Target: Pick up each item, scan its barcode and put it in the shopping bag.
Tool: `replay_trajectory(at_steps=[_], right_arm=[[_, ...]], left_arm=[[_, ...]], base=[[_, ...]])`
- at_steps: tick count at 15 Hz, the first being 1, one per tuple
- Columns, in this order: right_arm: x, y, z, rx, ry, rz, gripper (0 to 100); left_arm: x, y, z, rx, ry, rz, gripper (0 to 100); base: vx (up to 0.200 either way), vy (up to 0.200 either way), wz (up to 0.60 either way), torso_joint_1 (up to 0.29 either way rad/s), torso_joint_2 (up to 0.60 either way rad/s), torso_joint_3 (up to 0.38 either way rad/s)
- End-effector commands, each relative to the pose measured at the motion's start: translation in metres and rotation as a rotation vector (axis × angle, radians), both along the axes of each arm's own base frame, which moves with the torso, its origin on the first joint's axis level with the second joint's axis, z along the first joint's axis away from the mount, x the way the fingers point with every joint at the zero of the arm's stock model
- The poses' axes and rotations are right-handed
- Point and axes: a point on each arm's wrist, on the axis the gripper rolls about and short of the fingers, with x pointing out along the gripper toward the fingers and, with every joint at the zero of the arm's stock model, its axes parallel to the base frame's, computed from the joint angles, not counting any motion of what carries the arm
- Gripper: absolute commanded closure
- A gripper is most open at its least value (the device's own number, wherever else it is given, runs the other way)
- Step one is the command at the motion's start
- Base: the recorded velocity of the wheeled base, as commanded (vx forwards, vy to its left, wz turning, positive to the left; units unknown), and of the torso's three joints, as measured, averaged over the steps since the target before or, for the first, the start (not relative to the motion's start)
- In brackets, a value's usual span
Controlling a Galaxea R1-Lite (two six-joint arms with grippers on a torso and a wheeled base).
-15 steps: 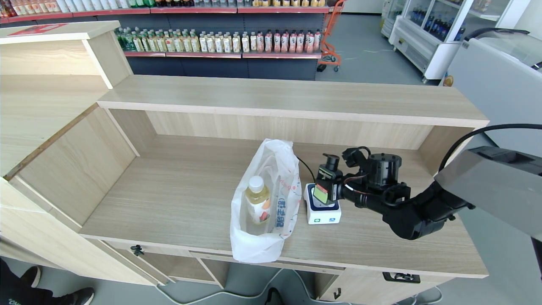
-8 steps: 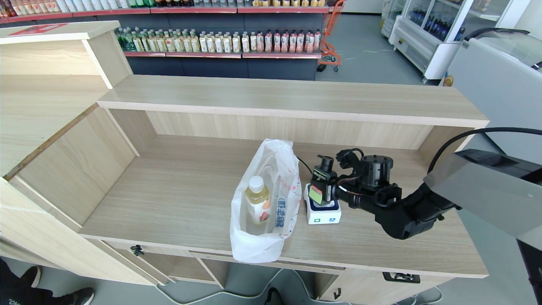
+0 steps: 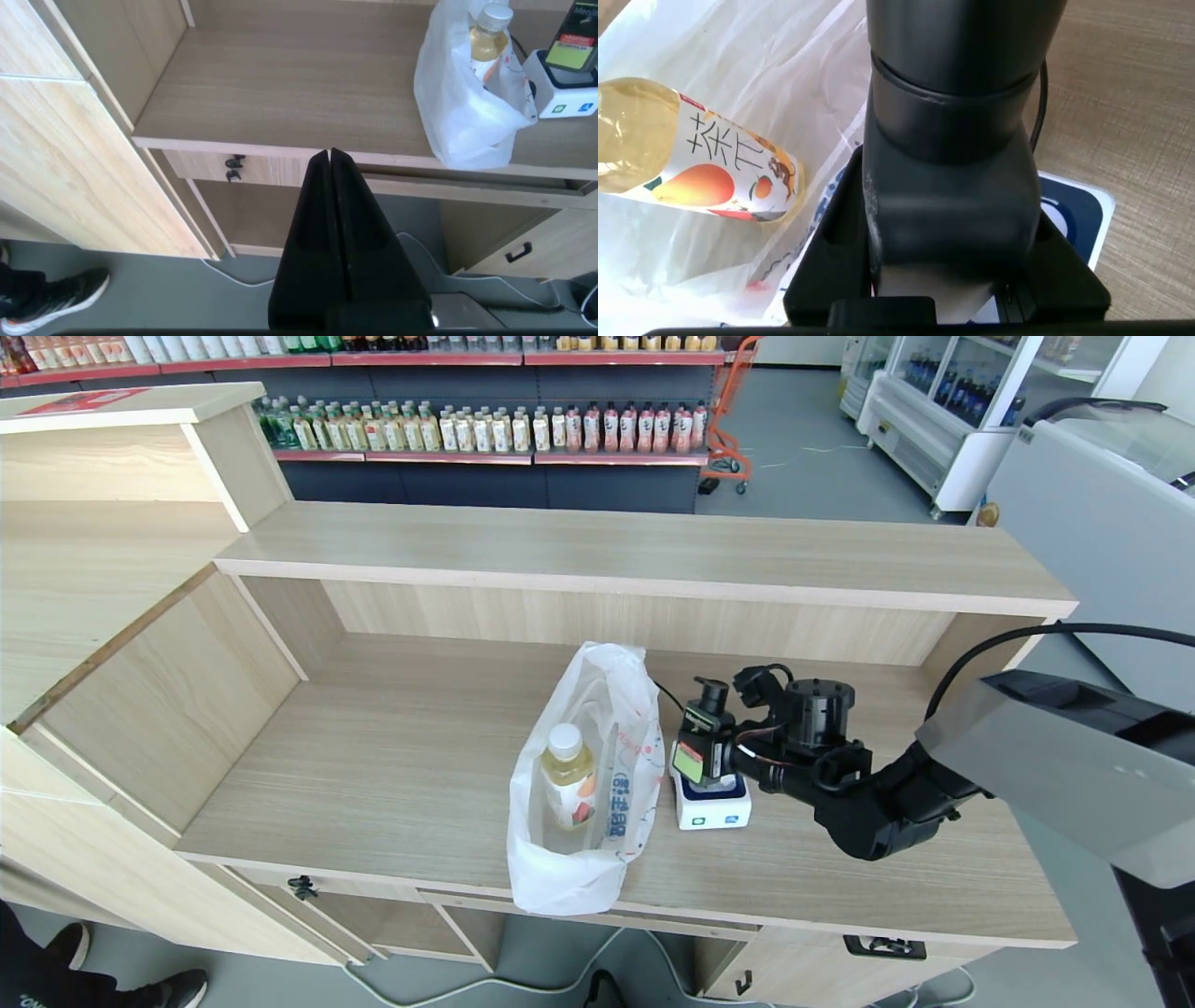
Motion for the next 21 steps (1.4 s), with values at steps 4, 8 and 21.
replay_trajectory(at_steps=[4,8,21], right_arm=[[0.003,0.007,-0.007,-0.002,0.007,0.011,100],[0.003,0.003,0.002,0.005,-0.012,0.004,100],[-0.073,-0.057,0.149,-0.06,-0.267,-0.018,100]], left_arm=[[0.0,0.0,0.0,0.0,0.0,0.0,100],[0.0,0.0,0.0,0.0,0.0,0.0,100],[0.0,0.0,0.0,0.0,-0.001,0.0,100]], base=[[0.0,0.0,0.0,0.0,0.0,0.0],[0.0,0.0,0.0,0.0,0.0,0.0],[0.0,0.0,0.0,0.0,0.0,0.0]])
